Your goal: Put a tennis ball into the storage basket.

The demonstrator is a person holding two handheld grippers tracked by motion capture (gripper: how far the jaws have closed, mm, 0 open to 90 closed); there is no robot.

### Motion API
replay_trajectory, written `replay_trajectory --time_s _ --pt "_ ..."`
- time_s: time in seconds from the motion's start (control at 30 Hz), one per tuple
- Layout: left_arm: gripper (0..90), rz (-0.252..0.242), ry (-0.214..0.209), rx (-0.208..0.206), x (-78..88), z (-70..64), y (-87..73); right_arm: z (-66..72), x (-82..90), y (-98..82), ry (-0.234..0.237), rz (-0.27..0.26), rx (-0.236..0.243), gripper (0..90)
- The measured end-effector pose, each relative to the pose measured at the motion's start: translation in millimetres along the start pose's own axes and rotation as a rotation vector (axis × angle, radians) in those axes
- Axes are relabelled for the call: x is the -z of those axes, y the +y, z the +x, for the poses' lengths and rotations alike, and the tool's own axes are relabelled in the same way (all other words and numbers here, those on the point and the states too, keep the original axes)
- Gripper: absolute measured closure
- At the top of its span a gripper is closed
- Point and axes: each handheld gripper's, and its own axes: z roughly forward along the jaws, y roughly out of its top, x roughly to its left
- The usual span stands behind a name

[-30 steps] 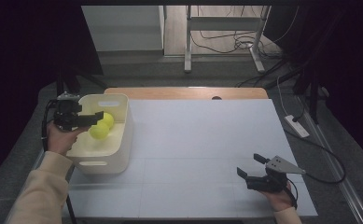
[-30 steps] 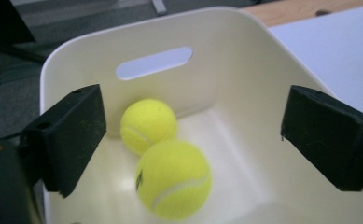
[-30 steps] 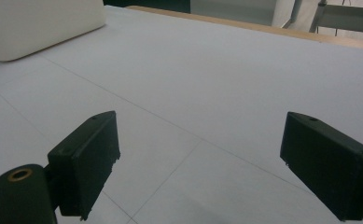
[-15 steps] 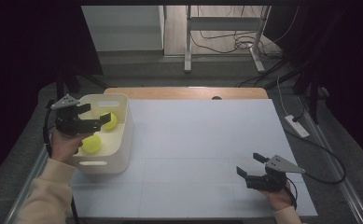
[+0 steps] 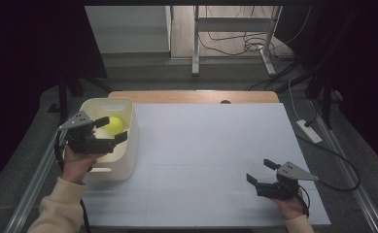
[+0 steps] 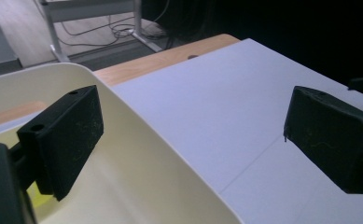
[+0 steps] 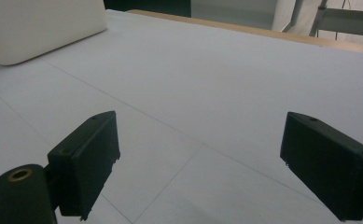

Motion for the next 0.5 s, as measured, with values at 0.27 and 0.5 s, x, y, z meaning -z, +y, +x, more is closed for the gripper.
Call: replay_trajectory --time_s 0.27,0.5 --pt "4.8 -0.011 -0.053 -0.026 -3.0 -16.4 -7.0 0.1 -0.8 0.6 0.004 0.001 0.002 11.7" --pt "4.9 -0.016 -0.104 -0.049 -7.0 -34.6 -15.4 0.2 -0.8 0.9 0.005 0.0 0.004 11.7"
